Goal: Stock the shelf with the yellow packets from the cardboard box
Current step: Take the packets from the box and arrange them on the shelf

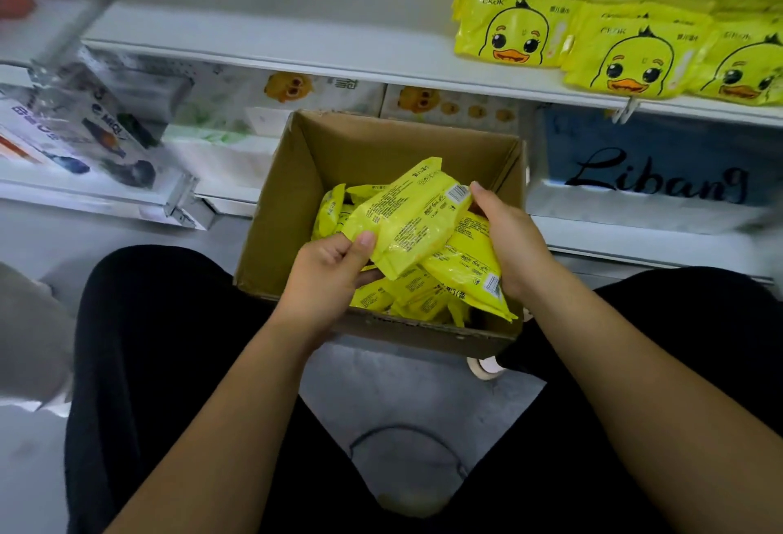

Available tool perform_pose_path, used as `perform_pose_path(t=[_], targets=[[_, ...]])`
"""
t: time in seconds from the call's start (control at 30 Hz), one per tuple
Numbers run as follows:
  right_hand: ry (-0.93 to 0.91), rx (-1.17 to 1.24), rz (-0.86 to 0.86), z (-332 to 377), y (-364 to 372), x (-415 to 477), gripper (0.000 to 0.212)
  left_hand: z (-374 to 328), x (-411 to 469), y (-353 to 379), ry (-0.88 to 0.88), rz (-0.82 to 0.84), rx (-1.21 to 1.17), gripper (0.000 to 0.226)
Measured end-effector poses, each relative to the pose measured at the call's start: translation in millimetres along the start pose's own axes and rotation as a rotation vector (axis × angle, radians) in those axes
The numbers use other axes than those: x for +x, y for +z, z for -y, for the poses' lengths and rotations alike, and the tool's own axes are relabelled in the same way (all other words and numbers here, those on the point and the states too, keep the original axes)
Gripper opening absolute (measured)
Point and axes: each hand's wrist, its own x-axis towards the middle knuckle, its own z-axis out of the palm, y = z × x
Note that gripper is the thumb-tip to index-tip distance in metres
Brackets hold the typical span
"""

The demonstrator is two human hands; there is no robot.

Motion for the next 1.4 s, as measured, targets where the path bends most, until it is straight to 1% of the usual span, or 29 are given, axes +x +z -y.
perform_pose_path(t=[0.07, 0.13, 0.2, 0.23, 0.33, 0.4, 0.43, 0.5, 0.57, 0.63, 0.73, 0.87, 0.97, 1.03, 1.1, 1.23, 1.3, 1.4], targets=[[0.001, 0.019, 0.019, 1.7, -1.7, 0.1, 0.032, -3.6, 2.0, -2.7, -0.012, 0.014, 0.02, 0.039], [-0.009, 0.021, 0.025, 4.4, -3.2, 0.1, 0.031, -3.5, 6.6, -6.7, -0.022, 0.049, 0.002, 0.032], [-0.067, -0.012, 0.003, 4.3, -5.5, 1.6, 0.025, -3.2, 8.5, -8.8, -0.028, 0.049, -0.016, 0.025], [-0.115, -0.033, -0.019, 2.9, -7.0, 3.5, 0.022, -3.1, 8.8, -8.8, -0.037, 0.026, -0.031, 0.025], [-0.276, -0.078, -0.067, -0.8, -7.5, 3.8, 0.023, -2.9, 10.2, -6.9, -0.1, -0.058, -0.123, 0.032], [-0.399, -0.119, -0.085, -4.2, -5.5, 3.8, 0.024, -5.0, 12.8, -1.5, -0.158, -0.143, -0.192, 0.031], [-0.451, -0.129, -0.095, -5.8, -4.8, 4.4, 0.029, -7.1, 14.6, 2.5, -0.179, -0.204, -0.217, 0.029], [-0.54, -0.133, -0.105, -7.4, -1.3, 3.1, 0.045, -10.3, 17.1, 12.4, -0.184, -0.347, -0.211, 0.03], [-0.606, -0.139, -0.122, -8.6, 2.2, 2.5, 0.052, -10.8, 19.9, 19.9, -0.132, -0.468, -0.145, 0.035], [-0.635, -0.16, -0.121, -9.8, 6.0, 0.7, 0.052, -9.5, 22.5, 23.4, -0.062, -0.574, -0.047, 0.042], [-0.646, -0.198, -0.107, -13.0, 9.3, 0.1, 0.051, -7.8, 30.1, 21.8, 0.069, -0.709, 0.245, 0.049], [-0.656, -0.233, -0.039, -15.2, 5.3, 2.8, 0.061, -7.3, 32.1, 18.3, 0.186, -0.73, 0.44, 0.048], [-0.682, -0.259, -0.036, -15.0, 5.1, 4.0, 0.054, -7.4, 28.3, 15.0, 0.224, -0.714, 0.597, 0.044], [-0.682, -0.257, -0.052, -16.1, 7.4, 4.6, 0.049, -9.2, 28.4, 14.1, 0.191, -0.734, 0.648, 0.043], [-0.68, -0.247, -0.057, -16.5, 10.2, 5.4, 0.047, -11.2, 30.0, 14.7, 0.152, -0.757, 0.606, 0.045], [-0.692, -0.212, -0.075, -15.7, 15.3, 4.3, 0.047, -11.3, 30.5, 16.7, 0.138, -0.802, 0.4, 0.048], [-0.69, -0.2, -0.059, -16.6, 15.1, 6.7, 0.048, -9.9, 29.8, 17.5, 0.159, -0.77, 0.293, 0.047], [-0.66, -0.223, 0.009, -19.2, 6.5, 13.4, 0.056, -7.1, 30.2, 12.4, 0.19, -0.665, 0.134, 0.043]])
